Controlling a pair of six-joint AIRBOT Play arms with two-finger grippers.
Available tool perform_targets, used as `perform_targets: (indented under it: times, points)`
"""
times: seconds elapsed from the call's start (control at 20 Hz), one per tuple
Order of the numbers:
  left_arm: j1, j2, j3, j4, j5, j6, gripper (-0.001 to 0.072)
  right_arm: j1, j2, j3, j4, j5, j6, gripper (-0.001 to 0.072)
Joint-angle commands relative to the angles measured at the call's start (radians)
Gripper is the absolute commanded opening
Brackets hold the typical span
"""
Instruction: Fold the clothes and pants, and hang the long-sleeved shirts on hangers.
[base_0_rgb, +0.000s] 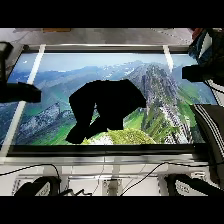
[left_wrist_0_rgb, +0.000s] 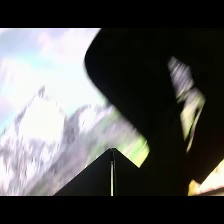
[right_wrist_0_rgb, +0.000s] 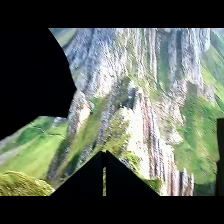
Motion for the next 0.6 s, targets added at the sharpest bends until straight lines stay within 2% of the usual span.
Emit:
perform_targets:
  times: [0.0, 0.1, 0.2, 0.25, 0.3, 0.4, 0.55]
  points:
    - [0.034, -0.002, -0.124, 0.084, -0.039, -0.016, 0.0015, -0.041, 0.005, -0.075, -0.010, 0.031, -0.035, 0.0021]
    - [0.084, 0.011, -0.267, 0.065, 0.004, -0.014, 0.0025, -0.049, 0.022, -0.198, 0.039, 0.026, -0.089, 0.0020]
    - [0.140, 0.024, -0.447, 0.019, 0.071, -0.011, 0.0045, -0.048, 0.039, -0.347, 0.157, 0.017, -0.192, 0.0021]
    - [0.157, 0.023, -0.527, -0.001, 0.108, -0.001, 0.0240, -0.048, 0.040, -0.414, 0.240, 0.017, -0.246, 0.0021]
    - [0.166, 0.020, -0.600, -0.014, 0.158, -0.002, 0.0397, -0.048, 0.040, -0.482, 0.327, 0.017, -0.307, 0.0021]
    - [0.167, 0.003, -0.700, -0.047, 0.213, 0.030, 0.0402, -0.048, 0.040, -0.584, 0.441, 0.003, -0.402, 0.0021]
    - [0.167, -0.074, -0.734, -0.187, 0.215, 0.175, 0.0402, -0.048, 0.040, -0.660, 0.464, -0.061, -0.430, 0.0021]
